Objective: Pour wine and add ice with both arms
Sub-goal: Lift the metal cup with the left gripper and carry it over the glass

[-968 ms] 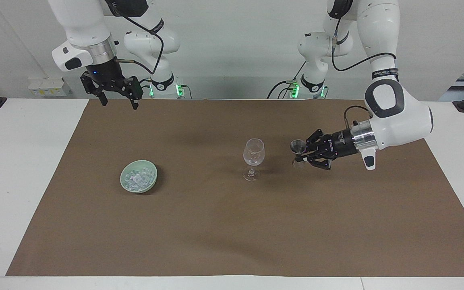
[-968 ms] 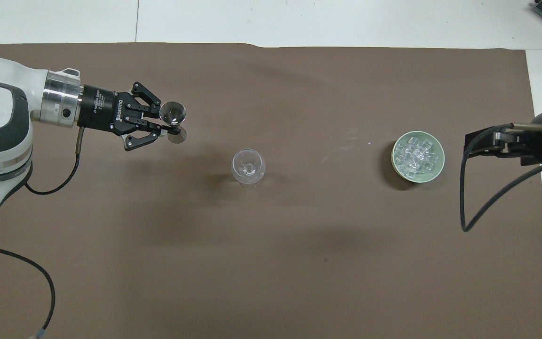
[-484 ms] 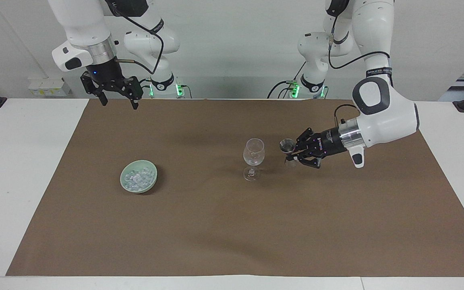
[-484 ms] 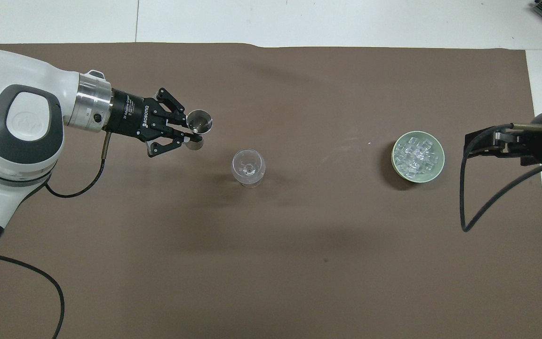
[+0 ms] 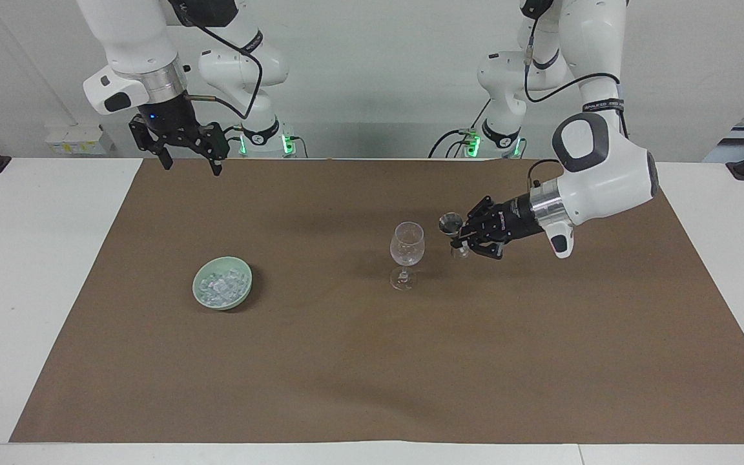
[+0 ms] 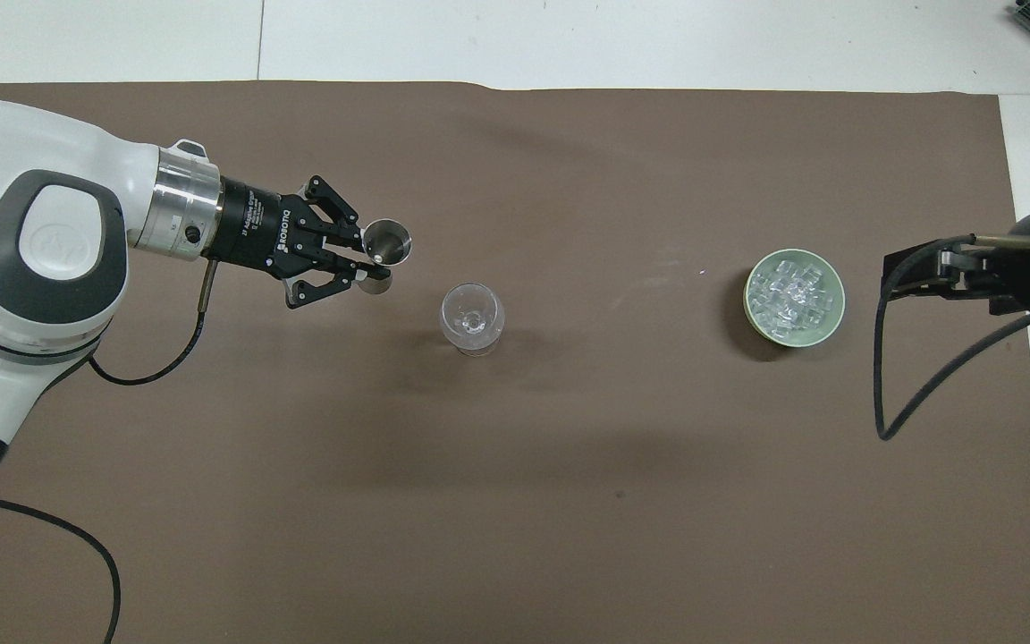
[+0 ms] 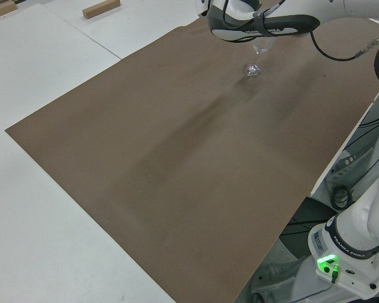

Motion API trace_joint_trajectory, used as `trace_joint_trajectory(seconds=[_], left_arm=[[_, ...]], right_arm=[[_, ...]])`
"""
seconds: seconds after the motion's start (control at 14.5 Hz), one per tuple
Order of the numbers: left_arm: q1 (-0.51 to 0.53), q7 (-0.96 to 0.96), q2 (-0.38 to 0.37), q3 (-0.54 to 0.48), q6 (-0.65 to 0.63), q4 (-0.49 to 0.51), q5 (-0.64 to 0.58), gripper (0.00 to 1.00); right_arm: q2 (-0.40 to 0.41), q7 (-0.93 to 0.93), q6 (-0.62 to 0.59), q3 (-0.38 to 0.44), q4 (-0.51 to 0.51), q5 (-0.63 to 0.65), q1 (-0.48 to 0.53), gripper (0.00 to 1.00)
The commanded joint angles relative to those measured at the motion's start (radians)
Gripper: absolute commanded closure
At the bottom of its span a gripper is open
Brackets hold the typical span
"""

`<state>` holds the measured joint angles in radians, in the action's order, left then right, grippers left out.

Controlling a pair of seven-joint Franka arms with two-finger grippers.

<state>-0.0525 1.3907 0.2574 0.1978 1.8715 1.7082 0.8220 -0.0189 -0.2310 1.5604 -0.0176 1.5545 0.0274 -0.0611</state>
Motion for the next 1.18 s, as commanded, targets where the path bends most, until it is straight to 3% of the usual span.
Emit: trace_joint_trajectory(seconds=[0.0,1.11], left_arm=[[-0.006,0.027,-0.036,0.009,0.028,0.039,-0.033,1.00],[-0.003,0.100,-0.050,0.110,0.038,0.038,-0.219,1.00]], right_arm=[[-0.004,0.027,-0.005,-0.002,0.006,-0.020,0.013,0.00],[-0.004,0.027,-0.005,-0.002,0.006,-0.020,0.013,0.00]])
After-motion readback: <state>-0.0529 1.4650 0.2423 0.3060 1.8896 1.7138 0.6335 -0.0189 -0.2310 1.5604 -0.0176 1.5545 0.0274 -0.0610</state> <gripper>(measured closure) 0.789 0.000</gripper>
